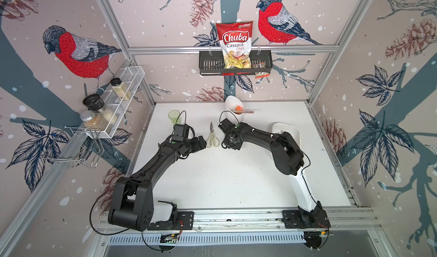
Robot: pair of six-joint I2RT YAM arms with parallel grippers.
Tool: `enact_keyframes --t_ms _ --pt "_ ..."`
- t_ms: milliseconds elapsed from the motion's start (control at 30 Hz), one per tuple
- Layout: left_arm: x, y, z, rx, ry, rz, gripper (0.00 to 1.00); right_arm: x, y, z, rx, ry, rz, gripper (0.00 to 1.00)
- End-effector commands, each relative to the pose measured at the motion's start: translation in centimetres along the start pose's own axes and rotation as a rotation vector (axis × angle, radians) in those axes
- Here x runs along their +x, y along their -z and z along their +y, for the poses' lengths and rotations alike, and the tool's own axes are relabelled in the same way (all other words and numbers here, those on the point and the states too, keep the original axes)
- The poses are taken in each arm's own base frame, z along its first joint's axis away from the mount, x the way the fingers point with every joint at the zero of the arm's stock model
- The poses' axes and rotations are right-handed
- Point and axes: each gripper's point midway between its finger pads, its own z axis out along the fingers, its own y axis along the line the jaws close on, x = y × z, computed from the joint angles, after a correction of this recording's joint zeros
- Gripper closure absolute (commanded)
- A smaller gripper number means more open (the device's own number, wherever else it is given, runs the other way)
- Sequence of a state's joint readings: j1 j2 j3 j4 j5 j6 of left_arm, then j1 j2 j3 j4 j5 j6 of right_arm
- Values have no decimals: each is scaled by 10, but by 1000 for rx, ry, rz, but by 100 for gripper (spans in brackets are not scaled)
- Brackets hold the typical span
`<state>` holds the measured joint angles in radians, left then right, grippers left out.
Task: Take the scissors out of the storage box
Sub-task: Place the scissors at the center of the board, then pick up the scissors from the storage box.
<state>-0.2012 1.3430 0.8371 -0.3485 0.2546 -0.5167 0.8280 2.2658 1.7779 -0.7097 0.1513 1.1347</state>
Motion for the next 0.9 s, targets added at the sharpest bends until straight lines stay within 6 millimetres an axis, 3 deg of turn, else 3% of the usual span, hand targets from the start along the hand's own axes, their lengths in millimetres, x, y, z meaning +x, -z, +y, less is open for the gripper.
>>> enact_keyframes --t_ms 0,200,533,733,867 --pt "-1 2 1 1 -9 -5 5 2 -2 -4 26 1 10 73" --pt "1 1 -2 15 -23 6 5 -13 23 -1 15 21 -50 55" --pt "9 -2 -23 141 -52 42 6 -21 76 -33 -10 106 -126 53" --pt "27 -10 -47 159 -89 75 6 -26 97 -71 -75 137 -93 55" --pt "38 -17 -62 175 -82 90 6 -40 115 -106 -99 109 -82 56"
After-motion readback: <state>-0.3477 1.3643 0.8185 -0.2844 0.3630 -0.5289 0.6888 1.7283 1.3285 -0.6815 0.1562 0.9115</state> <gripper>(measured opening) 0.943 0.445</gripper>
